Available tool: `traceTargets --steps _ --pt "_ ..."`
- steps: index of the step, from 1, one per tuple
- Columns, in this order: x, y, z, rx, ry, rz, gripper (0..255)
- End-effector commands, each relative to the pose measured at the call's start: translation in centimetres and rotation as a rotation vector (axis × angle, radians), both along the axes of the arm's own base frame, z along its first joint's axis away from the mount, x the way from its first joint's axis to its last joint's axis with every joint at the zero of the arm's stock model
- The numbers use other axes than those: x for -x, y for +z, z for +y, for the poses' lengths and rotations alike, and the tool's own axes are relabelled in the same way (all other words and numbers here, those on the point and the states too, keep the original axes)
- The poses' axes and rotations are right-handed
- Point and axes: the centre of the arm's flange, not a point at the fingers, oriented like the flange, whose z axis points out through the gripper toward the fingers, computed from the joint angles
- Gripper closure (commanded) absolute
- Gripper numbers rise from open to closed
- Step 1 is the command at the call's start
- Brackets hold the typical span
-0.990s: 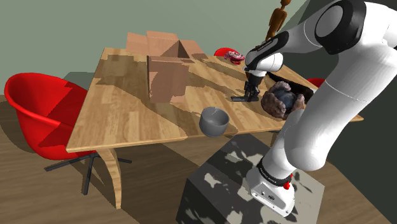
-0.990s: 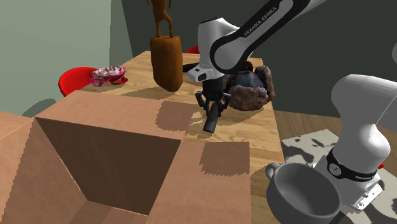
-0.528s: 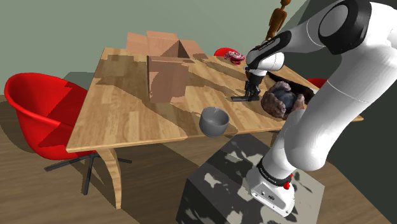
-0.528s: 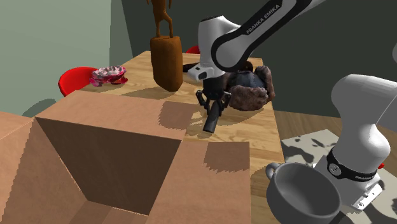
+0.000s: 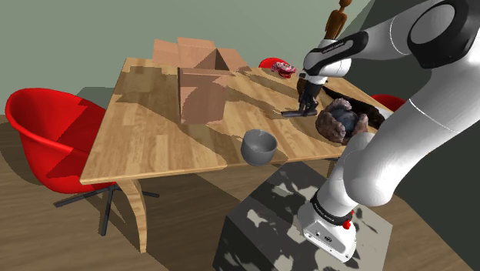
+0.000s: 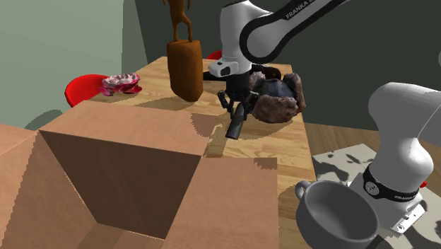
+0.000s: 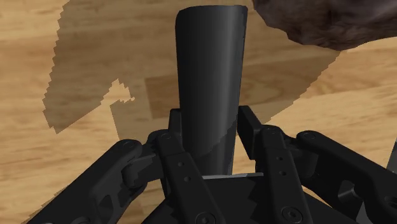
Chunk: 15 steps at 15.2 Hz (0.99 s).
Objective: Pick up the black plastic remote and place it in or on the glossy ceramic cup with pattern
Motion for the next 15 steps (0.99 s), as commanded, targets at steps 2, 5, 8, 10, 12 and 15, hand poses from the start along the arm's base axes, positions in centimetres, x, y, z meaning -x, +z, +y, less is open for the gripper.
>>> traceTargets --steps 2,5,8,10,12,15 --pt "-0.1 1.8 0.0 0.0 0.0 0.001 255" --pt "-0.1 3.4 0.0 0.0 0.0 0.001 255" --pt "-0.1 4.9 0.0 0.0 0.0 0.001 255" --pt "-0.1 6.0 0.0 0.0 0.0 0.001 255" --pt "-0.1 7.1 0.0 0.0 0.0 0.001 255" --pt "-0.1 8.6 0.0 0.0 0.0 0.001 255"
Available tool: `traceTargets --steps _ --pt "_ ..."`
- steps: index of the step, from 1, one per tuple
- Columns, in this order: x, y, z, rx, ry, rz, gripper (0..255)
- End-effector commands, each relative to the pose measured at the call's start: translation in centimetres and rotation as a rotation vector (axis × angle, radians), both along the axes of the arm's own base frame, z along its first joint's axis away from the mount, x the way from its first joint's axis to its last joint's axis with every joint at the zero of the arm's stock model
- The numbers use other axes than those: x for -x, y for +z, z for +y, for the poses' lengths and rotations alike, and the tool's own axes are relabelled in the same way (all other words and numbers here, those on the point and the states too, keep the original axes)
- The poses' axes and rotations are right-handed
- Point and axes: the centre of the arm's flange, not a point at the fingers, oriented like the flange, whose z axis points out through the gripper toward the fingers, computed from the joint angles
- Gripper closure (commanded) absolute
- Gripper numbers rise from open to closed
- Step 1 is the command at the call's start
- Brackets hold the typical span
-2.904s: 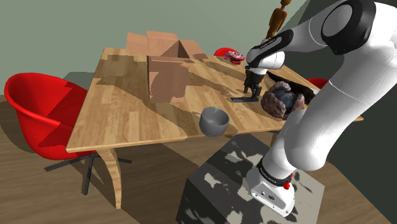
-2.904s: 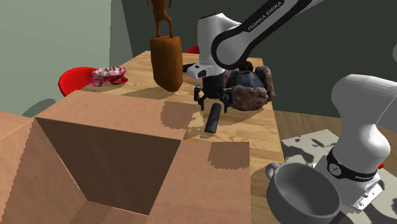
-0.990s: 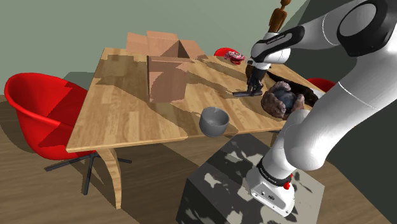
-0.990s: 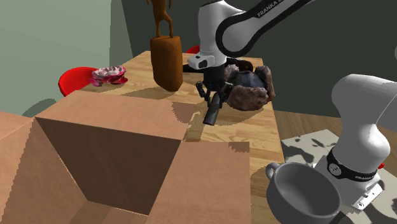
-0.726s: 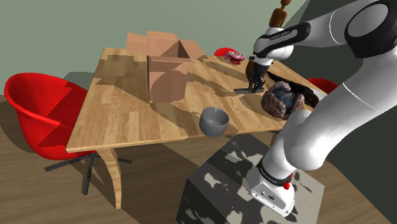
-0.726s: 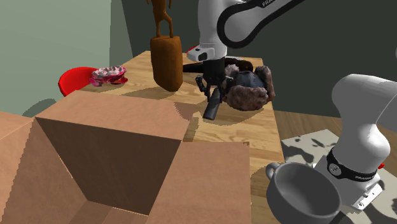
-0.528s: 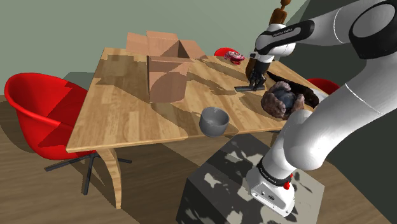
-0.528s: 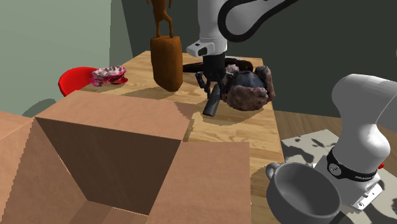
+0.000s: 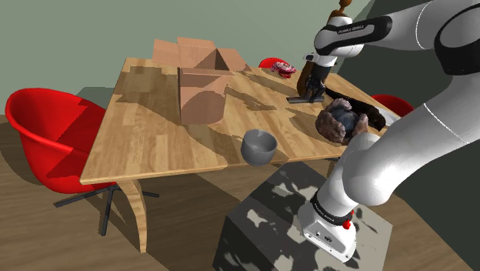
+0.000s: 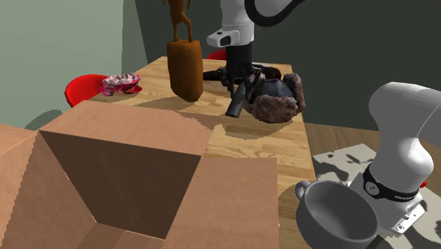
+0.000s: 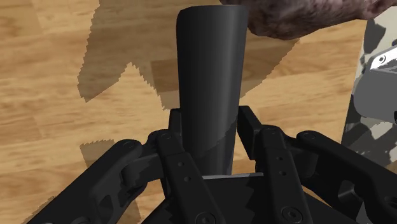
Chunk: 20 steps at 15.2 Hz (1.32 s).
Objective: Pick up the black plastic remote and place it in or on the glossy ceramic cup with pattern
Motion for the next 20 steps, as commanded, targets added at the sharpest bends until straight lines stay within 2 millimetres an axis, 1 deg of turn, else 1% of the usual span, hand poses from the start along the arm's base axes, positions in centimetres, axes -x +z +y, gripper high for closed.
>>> traceTargets --steps 1,8,20 --pt "0.0 1.1 0.0 0.0 0.0 0.0 255" --pt "0.0 4.7 0.0 0.0 0.0 0.0 255" --pt "1.4 4.3 15.8 0.0 0.0 0.0 255"
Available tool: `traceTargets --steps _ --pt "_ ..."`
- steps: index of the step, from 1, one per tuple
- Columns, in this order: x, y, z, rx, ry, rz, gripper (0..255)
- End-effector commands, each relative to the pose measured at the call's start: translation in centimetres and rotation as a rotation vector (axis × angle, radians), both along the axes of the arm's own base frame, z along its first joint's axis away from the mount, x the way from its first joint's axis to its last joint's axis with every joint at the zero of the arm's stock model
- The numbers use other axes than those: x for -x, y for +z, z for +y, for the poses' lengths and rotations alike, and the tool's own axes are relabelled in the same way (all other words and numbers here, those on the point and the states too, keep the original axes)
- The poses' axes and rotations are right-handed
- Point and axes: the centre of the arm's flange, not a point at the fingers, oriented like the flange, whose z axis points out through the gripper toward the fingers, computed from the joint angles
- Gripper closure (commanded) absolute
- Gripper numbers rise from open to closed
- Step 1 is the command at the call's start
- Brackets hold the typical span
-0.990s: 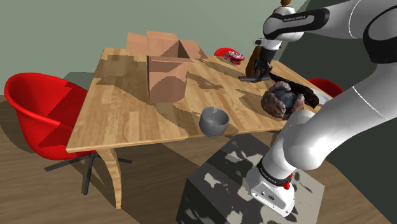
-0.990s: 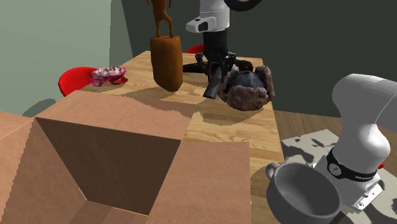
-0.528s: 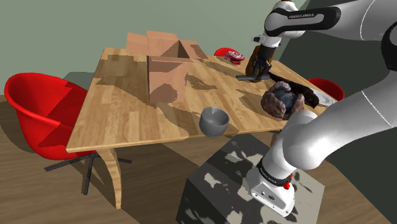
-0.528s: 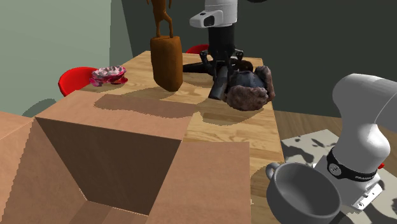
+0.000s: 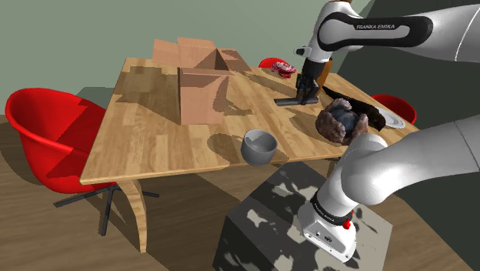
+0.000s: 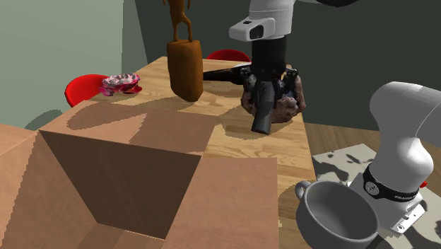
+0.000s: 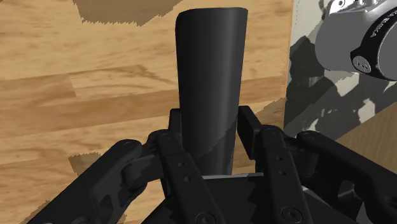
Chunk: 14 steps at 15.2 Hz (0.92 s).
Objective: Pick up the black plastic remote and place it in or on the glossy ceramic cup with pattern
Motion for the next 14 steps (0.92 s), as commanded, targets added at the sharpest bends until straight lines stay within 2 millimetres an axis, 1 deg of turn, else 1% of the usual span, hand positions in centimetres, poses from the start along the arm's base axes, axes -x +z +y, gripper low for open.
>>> traceTargets --steps 1,14 --pt "0.2 0.1 2.7 0.001 -0.002 0.0 255" --pt "1.7 -0.4 19.7 0.001 -0.002 0.0 255"
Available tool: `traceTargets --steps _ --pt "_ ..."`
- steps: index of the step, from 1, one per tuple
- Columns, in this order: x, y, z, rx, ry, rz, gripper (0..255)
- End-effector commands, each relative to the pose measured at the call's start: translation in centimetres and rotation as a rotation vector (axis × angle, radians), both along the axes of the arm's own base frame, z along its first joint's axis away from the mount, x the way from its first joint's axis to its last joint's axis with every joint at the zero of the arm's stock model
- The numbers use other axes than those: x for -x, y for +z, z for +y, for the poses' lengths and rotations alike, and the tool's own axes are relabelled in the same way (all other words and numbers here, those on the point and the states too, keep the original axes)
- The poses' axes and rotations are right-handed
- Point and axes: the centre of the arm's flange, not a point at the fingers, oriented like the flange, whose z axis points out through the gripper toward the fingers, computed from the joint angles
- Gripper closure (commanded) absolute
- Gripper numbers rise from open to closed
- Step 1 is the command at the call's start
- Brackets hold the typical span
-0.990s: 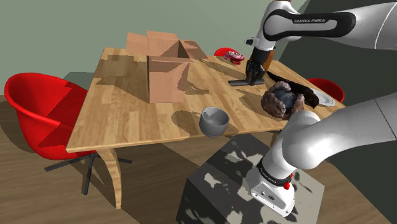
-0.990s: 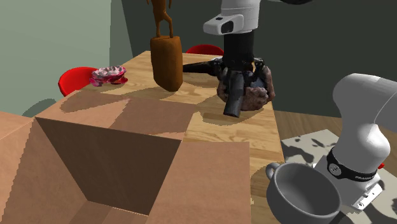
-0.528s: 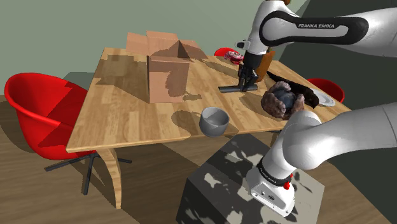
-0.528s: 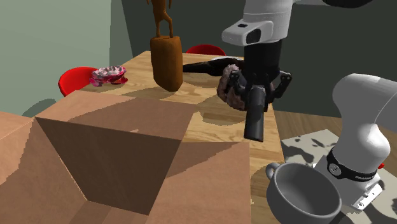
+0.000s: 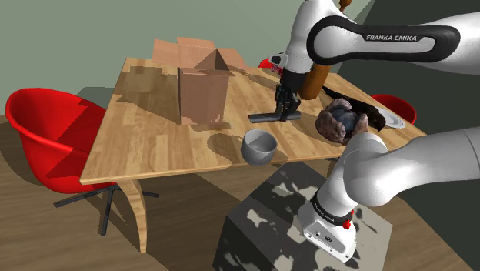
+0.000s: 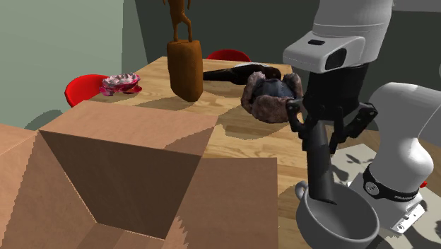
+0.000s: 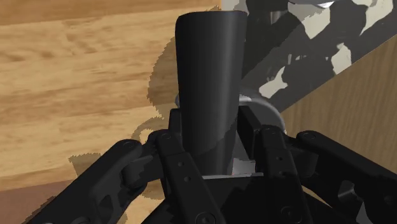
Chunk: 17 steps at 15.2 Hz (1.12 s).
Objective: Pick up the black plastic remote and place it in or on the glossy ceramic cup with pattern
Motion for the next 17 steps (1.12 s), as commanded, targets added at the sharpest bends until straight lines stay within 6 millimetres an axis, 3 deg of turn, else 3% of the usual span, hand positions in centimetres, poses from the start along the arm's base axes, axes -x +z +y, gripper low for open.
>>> traceTargets --steps 1,3,14,17 --pt "0.2 -0.1 2.7 0.0 -0.002 0.0 255" --pt "0.5 -0.2 5.5 0.0 -0.002 0.0 255" --pt "0.5 -6.0 5.5 0.0 -0.002 0.0 255" --pt "0.5 -6.2 5.5 0.0 -0.002 0.0 255"
